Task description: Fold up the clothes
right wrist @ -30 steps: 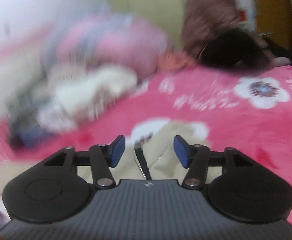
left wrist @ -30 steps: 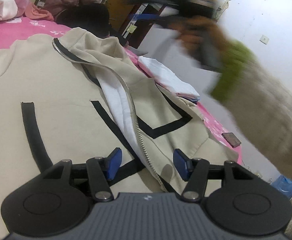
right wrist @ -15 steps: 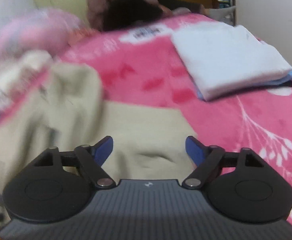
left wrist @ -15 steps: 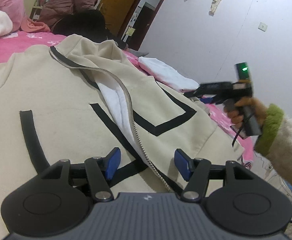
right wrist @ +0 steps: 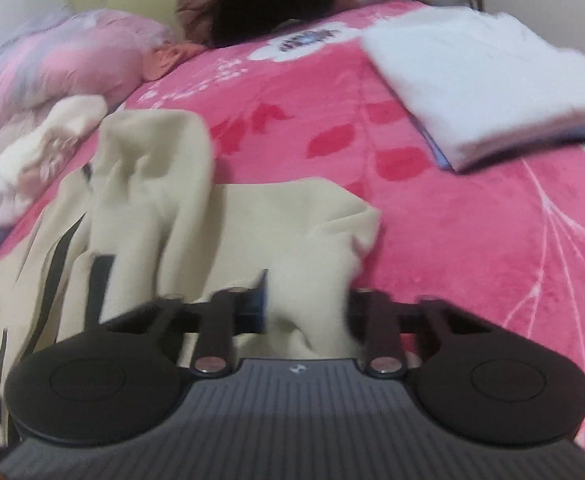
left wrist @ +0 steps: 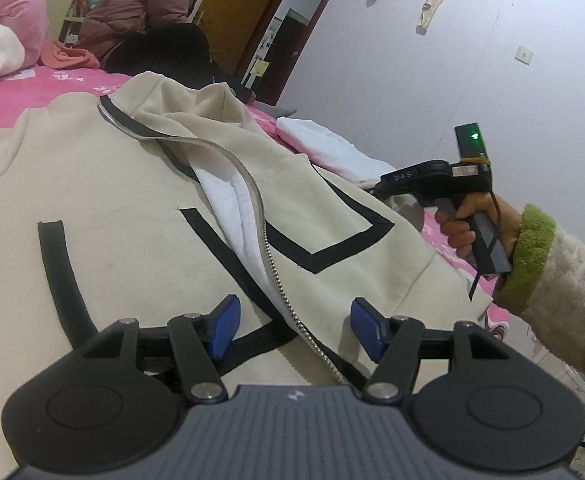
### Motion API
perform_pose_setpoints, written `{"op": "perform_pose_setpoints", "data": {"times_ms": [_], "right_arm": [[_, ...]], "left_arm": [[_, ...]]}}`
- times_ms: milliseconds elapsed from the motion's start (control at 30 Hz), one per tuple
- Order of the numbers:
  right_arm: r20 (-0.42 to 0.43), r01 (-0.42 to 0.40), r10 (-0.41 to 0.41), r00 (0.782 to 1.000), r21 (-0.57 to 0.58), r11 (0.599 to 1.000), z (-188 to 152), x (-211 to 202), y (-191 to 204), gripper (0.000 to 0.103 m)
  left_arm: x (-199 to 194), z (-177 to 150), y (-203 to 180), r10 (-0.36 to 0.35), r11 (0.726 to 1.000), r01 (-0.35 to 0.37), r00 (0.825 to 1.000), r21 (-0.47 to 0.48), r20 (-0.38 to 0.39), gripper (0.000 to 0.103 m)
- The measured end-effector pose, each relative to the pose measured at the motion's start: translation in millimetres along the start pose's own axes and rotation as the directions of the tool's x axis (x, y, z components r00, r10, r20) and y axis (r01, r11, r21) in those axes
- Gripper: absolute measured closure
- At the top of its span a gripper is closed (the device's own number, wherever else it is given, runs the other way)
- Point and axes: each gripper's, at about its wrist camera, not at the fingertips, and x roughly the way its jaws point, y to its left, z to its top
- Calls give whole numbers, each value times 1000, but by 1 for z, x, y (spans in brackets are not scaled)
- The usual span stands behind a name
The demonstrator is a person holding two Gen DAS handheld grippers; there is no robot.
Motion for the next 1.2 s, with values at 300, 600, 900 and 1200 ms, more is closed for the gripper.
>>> {"op": "perform_pose_setpoints", "data": {"times_ms": [300,600,900,1200], "right_arm": [[442,428,-287,850,-261,866,87,-60,41,88],[585,663,-405,703,-333,670,188,-29,34,88],[341,684,-593,729,-329,651,162,55,-26,76],[342,639,-568,749,-145,755,103,-44,-41,51]], "left_arm": [[0,-2,1,1,1000,-1,1000,20,8,40],[3,1,0,11,1000,-11,1000,27,1,40],[5,1,2,10,999,-10,1000,31,1,40],[5,3,5,0,1000,0,1000,8,2,40]]}}
